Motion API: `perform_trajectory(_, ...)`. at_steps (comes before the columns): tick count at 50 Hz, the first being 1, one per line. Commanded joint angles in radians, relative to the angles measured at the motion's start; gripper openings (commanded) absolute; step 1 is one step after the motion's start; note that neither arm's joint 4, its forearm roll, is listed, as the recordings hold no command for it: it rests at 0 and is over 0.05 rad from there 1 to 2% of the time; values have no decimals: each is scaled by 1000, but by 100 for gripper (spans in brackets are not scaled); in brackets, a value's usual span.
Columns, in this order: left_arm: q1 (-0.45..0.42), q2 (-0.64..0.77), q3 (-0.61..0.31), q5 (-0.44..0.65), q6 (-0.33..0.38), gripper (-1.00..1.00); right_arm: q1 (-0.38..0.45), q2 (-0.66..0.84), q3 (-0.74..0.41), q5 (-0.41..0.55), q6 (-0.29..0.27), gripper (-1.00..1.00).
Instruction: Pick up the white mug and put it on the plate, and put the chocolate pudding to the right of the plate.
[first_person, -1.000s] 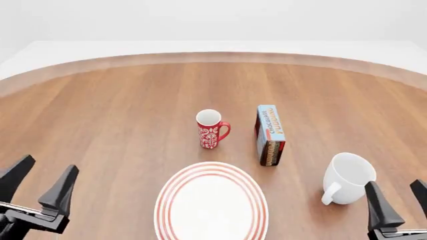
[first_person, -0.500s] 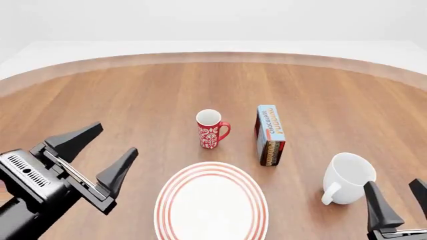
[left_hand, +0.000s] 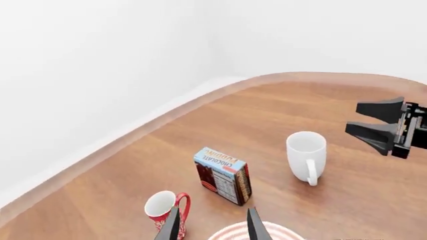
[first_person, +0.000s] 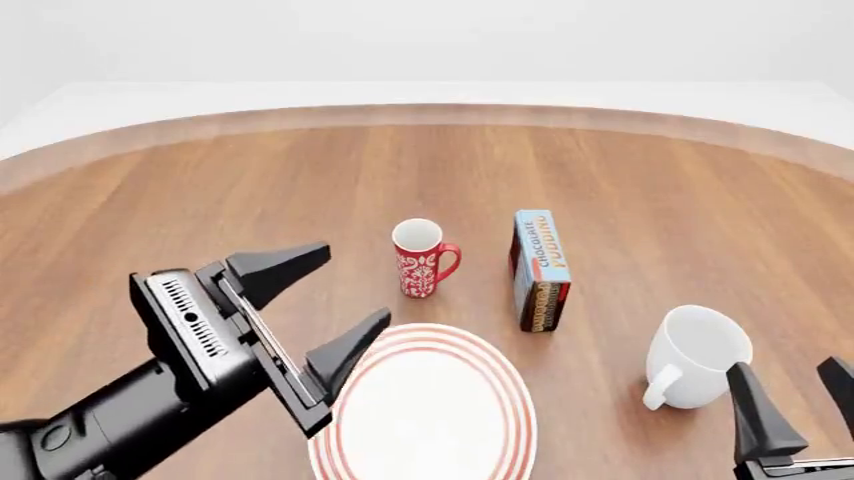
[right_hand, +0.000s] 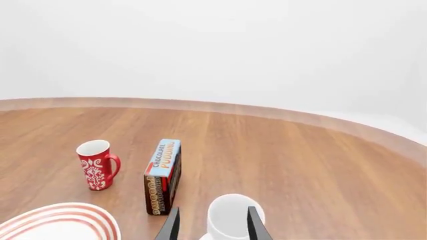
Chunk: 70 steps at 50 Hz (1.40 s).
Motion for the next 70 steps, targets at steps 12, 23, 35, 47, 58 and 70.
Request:
perform_trajectory(12, -182, 252, -117, -59, -34, 100, 8, 0, -1, -3, -4, 100)
perform_trajectory(23, -223, 336, -192, -37, -70, 100, 12, 0, -2, -3, -3, 100)
perform_trajectory(35, -295, 461, -272, -21, -79, 100, 13, 0, -2, -4, -1, 100)
perform_trajectory(47, -336, 540, -335, 3, -80, 100, 13, 0, -5, -3, 4, 100)
perform_trajectory(58, -351, 603, -394, 29, -79, 100, 18, 0, -8, -2, 7, 100)
perform_trajectory(70, -334, 657, -448, 48, -81, 100, 24, 0, -11, 0, 12, 100)
